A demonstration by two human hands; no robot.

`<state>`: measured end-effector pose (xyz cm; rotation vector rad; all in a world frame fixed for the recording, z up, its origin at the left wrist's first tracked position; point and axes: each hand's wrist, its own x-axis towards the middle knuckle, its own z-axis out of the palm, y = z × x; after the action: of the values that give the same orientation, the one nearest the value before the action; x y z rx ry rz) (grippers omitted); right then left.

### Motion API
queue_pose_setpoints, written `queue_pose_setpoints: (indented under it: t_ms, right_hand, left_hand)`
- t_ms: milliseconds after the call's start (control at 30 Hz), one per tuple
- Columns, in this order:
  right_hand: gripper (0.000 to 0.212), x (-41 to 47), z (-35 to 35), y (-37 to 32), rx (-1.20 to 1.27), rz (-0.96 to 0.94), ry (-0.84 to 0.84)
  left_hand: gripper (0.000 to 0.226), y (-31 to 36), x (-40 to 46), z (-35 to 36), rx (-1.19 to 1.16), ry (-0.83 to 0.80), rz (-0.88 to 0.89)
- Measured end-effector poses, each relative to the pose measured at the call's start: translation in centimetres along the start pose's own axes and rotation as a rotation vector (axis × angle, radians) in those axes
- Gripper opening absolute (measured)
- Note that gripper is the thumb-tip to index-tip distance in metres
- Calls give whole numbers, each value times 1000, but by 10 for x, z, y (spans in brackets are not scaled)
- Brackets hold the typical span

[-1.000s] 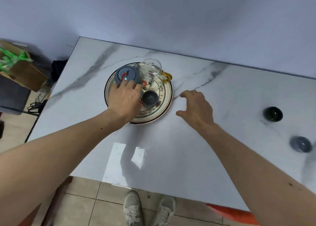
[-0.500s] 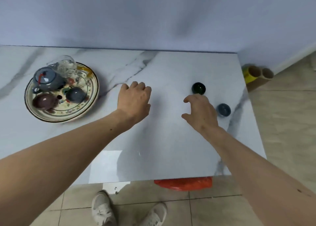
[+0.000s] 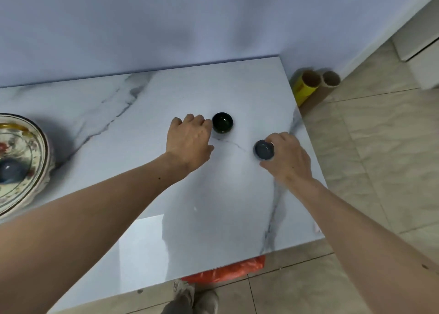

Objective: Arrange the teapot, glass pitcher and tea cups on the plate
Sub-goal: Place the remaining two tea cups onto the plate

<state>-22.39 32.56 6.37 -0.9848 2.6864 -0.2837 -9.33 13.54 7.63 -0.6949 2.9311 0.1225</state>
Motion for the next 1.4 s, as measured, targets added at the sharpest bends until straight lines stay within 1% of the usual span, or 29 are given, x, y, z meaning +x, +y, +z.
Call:
queue_pose_setpoints:
  t_ms: [167, 267, 367, 500, 600, 733, 833, 967, 1200, 1400]
  right_hand:
    - [73, 22, 21, 27, 6, 42, -46]
    - [82, 34, 33, 39, 20, 49, -94]
    - [85, 42, 42, 48, 42, 34, -134]
    - [77, 47, 53, 55, 53, 2, -180]
    - [71, 49, 56, 58, 63, -9, -170]
    - [67, 51, 56, 59, 68, -17, -166]
    - [71, 52, 55, 58, 74, -27, -175]
    - [63, 53, 51, 55, 43, -39, -180]
    - [61, 53, 41, 42, 20, -76, -161]
    - [61, 55, 16, 4, -2, -155, -161]
  left_hand:
    - [61, 12, 36, 28, 2, -32, 8]
    - [72, 17, 55, 43, -12, -62, -13]
    - [82, 20, 68, 56, -8, -79, -59]
    - [87, 24, 80, 68, 35, -126, -114]
    - [78, 26, 86, 73, 57, -137, -114]
    - [59, 26, 91, 77, 47, -82, -131]
    - [58, 26, 95, 79, 22, -79, -147]
    - [59, 26, 96, 78, 11, -103, -156]
    - [58, 16, 78, 68, 4, -77, -159]
    - [57, -8, 46, 35, 16, -43, -183]
